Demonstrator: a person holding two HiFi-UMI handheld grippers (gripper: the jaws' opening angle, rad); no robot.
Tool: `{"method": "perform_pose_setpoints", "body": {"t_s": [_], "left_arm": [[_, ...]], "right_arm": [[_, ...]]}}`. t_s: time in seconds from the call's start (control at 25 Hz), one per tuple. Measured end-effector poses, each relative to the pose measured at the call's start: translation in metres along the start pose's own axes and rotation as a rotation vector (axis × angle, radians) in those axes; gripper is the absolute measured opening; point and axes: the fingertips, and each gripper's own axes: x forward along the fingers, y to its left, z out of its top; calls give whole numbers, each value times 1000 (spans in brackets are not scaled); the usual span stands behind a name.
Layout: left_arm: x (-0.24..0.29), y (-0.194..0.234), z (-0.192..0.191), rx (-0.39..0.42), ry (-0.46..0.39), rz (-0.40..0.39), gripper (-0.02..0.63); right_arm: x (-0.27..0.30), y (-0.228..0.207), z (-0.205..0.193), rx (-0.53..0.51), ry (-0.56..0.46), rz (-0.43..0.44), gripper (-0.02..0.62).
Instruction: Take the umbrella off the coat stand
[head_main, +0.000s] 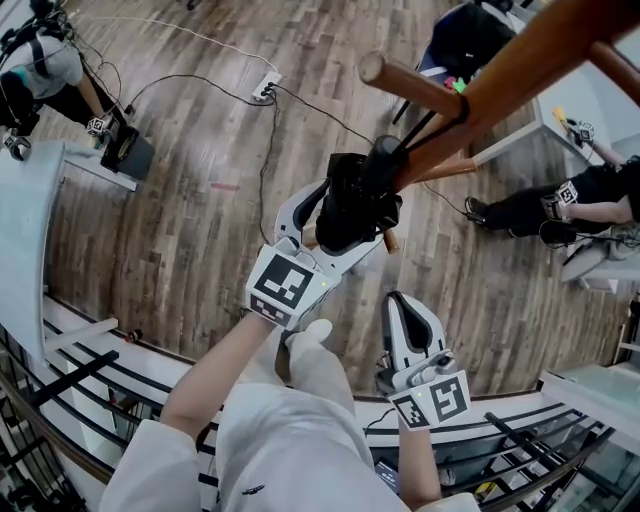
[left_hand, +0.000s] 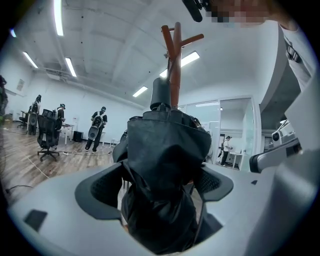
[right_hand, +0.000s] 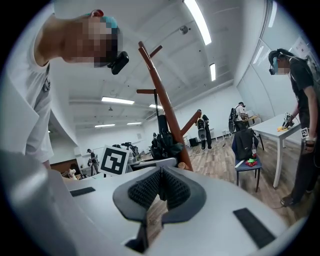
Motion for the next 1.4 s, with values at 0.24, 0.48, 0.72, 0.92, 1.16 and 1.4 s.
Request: {"method": "perform_pose_setpoints", "body": {"t_s": [0.24,0.48,0.72,0.92,1.16,1.4], "left_arm": [[14,5,0,-32,-24,-22,416],[22,4,-1,1,-17,-40,414],[25,-2,-1,14,2,-67,300],[25,-5,0,-1,11,-82,287],[26,-5,1,-8,21,-92,281],[25,-10,-3,-25,42,-94,275]], "right_arm": [[3,-6,1,8,3,-5,35],[5,-3,-6,11,12,3,35],[6,-9,1,14,3,-3,35],[6,-16,6,13,-2,-9,35],[7,-16,9,12,-4,-4,35],[6,-17,9,11,-8,-3,35]]}}
